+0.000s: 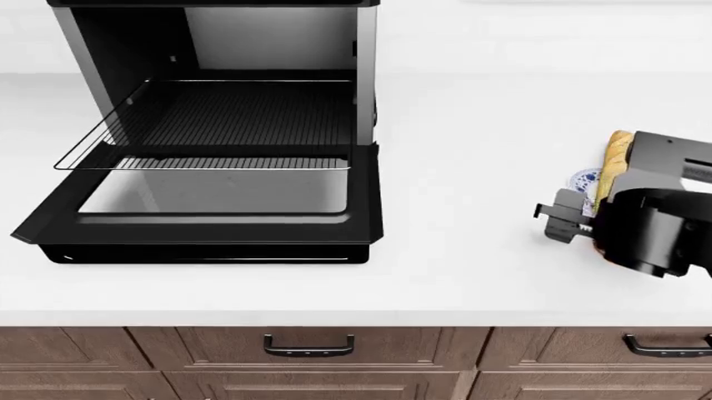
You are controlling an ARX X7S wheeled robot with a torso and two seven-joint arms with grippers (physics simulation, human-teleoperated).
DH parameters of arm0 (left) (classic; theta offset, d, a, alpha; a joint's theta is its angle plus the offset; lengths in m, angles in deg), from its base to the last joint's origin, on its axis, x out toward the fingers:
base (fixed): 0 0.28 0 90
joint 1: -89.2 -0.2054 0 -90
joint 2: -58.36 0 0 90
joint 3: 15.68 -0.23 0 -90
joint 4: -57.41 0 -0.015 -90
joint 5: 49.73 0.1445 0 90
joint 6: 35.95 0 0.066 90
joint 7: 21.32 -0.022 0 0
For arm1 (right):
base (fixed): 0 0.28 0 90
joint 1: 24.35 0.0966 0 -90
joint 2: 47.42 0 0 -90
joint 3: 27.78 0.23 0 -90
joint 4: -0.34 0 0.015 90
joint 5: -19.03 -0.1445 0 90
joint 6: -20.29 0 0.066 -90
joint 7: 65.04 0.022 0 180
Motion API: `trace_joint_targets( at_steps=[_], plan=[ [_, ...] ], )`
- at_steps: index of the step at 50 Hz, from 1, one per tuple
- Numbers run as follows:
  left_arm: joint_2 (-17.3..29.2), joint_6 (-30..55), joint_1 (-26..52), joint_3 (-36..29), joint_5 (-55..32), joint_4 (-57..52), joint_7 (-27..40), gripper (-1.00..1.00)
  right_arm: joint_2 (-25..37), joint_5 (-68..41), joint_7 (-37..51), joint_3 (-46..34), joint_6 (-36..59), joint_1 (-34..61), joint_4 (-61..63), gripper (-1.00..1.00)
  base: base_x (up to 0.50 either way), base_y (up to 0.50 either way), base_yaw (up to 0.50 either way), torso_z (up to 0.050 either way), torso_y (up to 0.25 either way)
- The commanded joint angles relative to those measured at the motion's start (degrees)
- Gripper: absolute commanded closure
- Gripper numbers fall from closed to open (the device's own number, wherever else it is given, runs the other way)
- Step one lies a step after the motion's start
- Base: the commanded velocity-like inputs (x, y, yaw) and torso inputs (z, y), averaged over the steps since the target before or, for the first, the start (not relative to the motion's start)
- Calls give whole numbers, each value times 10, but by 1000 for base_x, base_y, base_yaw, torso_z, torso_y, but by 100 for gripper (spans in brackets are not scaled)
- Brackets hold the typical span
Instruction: Place the baguette on the rack of the toaster oven.
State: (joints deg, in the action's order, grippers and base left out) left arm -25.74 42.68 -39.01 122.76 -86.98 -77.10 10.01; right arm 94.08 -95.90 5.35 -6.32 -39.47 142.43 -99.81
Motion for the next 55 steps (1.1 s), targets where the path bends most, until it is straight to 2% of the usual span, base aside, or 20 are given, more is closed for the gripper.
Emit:
trace_joint_targets(
  at_steps=[1,14,24,34,46,55],
  plan=[
    [-1,-2,-2,2,-2,1,0,-100,20,-10,20,-13,0,-24,9,100,0,0,0,0,0],
    [2,0,0,0,0,0,2,-100,23,-9,27,-10,-3,-19,16,100,0,0,0,0,0],
    [1,0,0,-2,1,0,1,-100,50,26,42,17,-44,0,82,100,0,0,-1,0,0],
    [0,-2,-1,-1,-1,0,-1,-100,64,89,50,17,-30,36,133,100,0,0,0,0,0],
    [1,-2,-2,0,-3,1,-1,-100,92,88,66,26,-22,47,185,100,0,0,0,0,0],
    [1,-2,-1,-1,-3,1,0,-100,101,126,66,21,-7,56,236,100,0,0,0,0,0]
  ],
)
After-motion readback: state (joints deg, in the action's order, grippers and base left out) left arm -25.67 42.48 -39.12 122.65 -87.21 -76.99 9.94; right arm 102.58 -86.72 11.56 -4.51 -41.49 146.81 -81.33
